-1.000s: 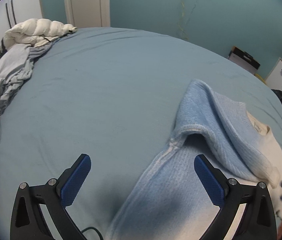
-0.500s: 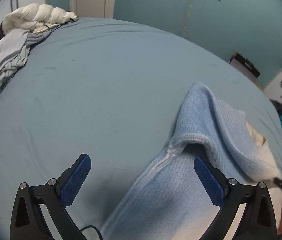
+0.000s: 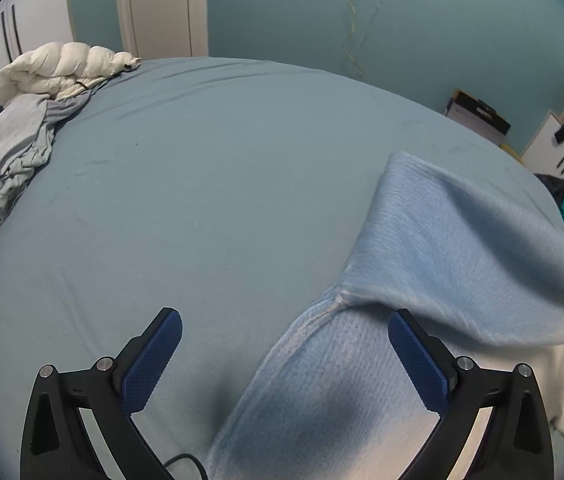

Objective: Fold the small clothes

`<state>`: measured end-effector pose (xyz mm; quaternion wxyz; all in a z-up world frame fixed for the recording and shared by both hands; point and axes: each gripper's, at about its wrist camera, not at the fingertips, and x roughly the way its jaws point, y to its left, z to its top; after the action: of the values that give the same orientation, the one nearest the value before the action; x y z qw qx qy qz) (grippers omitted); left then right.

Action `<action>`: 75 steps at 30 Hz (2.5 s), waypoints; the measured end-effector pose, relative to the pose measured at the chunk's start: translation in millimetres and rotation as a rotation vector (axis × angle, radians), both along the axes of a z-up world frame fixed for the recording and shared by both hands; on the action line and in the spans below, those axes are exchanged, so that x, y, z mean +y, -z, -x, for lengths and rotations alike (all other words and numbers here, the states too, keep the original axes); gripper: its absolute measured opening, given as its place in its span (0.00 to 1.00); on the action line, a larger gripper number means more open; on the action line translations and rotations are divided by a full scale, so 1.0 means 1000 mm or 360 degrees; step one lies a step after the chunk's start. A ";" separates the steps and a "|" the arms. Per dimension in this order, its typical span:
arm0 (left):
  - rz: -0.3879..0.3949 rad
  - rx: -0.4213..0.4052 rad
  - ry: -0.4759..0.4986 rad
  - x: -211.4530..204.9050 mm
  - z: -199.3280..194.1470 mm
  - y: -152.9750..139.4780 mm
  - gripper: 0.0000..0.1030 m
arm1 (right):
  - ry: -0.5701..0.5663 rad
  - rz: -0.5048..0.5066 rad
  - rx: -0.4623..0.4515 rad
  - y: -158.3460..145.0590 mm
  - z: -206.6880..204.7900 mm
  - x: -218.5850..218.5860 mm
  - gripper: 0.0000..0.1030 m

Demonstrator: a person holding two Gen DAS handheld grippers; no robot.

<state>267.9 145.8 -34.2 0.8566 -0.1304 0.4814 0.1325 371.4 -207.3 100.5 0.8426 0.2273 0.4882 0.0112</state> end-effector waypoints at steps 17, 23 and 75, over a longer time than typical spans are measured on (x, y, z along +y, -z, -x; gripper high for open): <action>-0.0190 0.0047 0.0205 -0.044 0.000 0.000 1.00 | 0.0112 0.0220 0.0290 0.115 0.084 -0.037 0.72; -0.0225 0.0034 0.0221 -0.050 0.002 -0.003 1.00 | 0.0097 0.0242 0.0276 0.113 0.087 -0.039 0.72; -0.0219 0.0075 0.0295 -0.064 -0.016 0.015 1.00 | -0.0163 0.0551 0.0169 0.141 -0.086 0.005 0.07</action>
<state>283.9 81.9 -49.1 0.8605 -0.0230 0.5012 0.0885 457.0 -202.8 -40.7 0.8405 0.0539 0.5375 -0.0421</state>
